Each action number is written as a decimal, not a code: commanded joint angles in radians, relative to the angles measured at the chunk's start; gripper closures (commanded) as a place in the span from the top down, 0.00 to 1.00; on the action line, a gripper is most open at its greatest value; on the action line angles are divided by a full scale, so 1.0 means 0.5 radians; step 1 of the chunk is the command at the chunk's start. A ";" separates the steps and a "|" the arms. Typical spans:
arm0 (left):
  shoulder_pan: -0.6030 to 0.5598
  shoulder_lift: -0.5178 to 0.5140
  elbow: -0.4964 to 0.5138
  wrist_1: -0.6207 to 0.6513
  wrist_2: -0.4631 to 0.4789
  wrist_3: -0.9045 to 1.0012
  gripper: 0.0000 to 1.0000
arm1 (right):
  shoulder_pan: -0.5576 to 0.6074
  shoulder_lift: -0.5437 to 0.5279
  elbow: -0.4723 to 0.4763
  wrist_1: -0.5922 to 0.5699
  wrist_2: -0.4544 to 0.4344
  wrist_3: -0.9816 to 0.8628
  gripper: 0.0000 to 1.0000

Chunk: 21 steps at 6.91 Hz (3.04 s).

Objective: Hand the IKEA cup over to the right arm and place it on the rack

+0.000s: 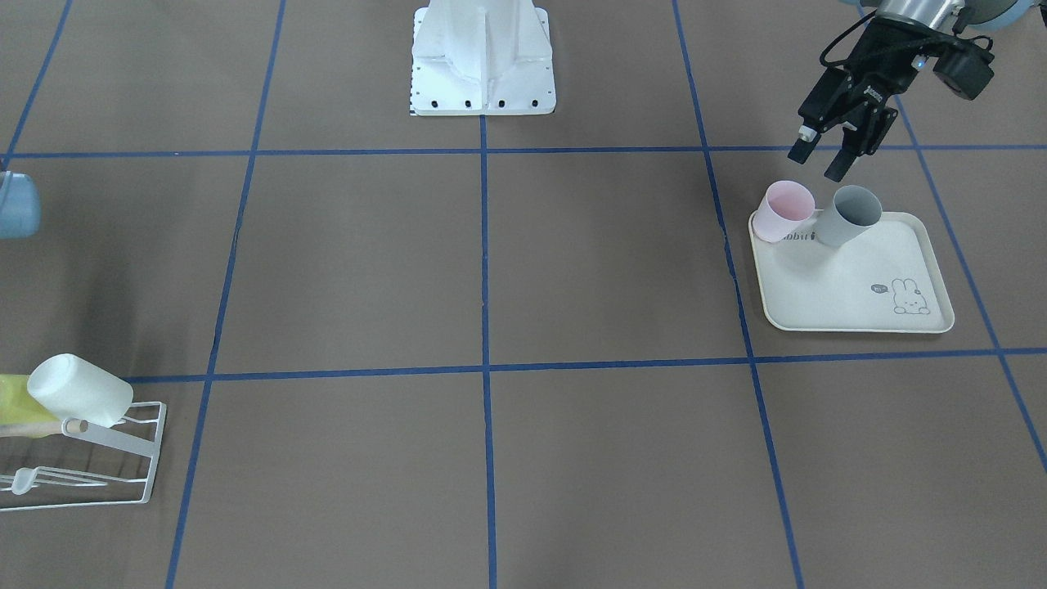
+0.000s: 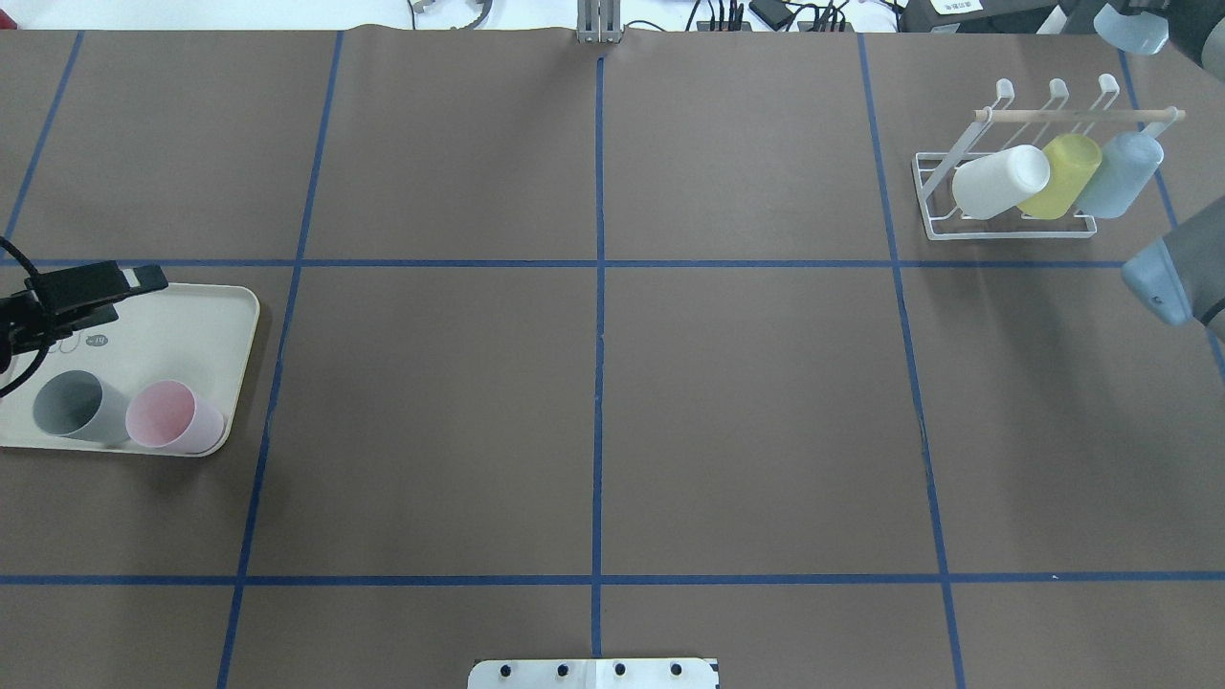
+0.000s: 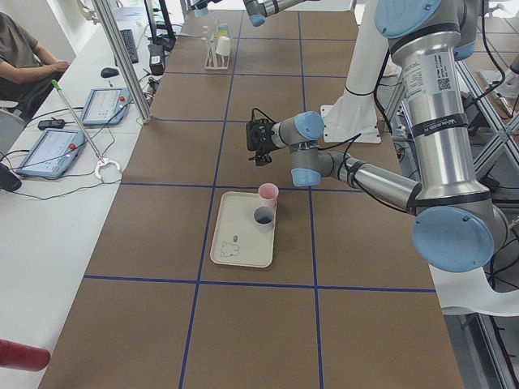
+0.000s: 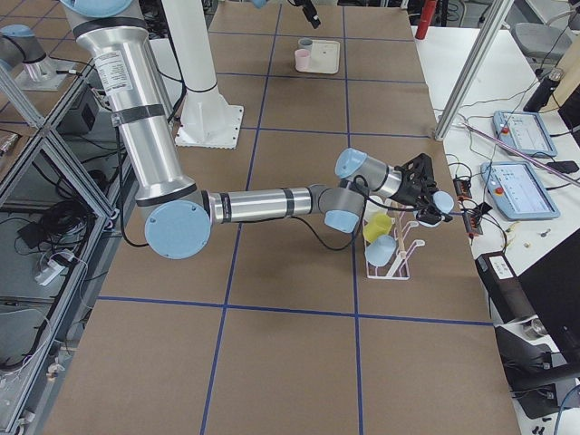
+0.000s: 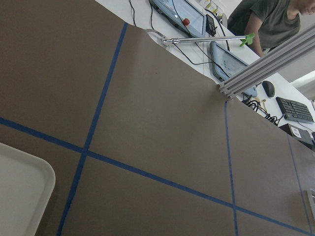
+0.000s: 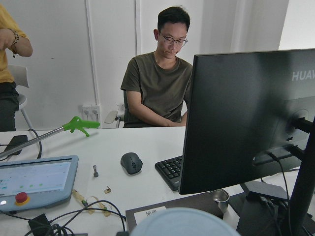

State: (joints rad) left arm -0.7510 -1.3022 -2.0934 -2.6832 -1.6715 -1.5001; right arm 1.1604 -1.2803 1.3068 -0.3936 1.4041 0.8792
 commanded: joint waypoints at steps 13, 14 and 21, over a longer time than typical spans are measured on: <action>-0.001 0.037 -0.001 0.001 0.002 0.018 1.00 | -0.094 0.030 -0.316 0.112 -0.157 -0.028 0.00; -0.001 0.037 -0.001 0.001 0.002 0.018 1.00 | -0.093 0.027 -0.343 0.112 -0.160 -0.028 0.00; -0.001 0.046 0.002 0.004 -0.001 0.018 1.00 | -0.090 0.023 -0.313 0.155 -0.136 -0.028 1.00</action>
State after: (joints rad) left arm -0.7516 -1.2818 -2.0924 -2.6825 -1.6709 -1.4910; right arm 1.1140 -1.2684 1.1435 -0.3219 1.3299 0.8652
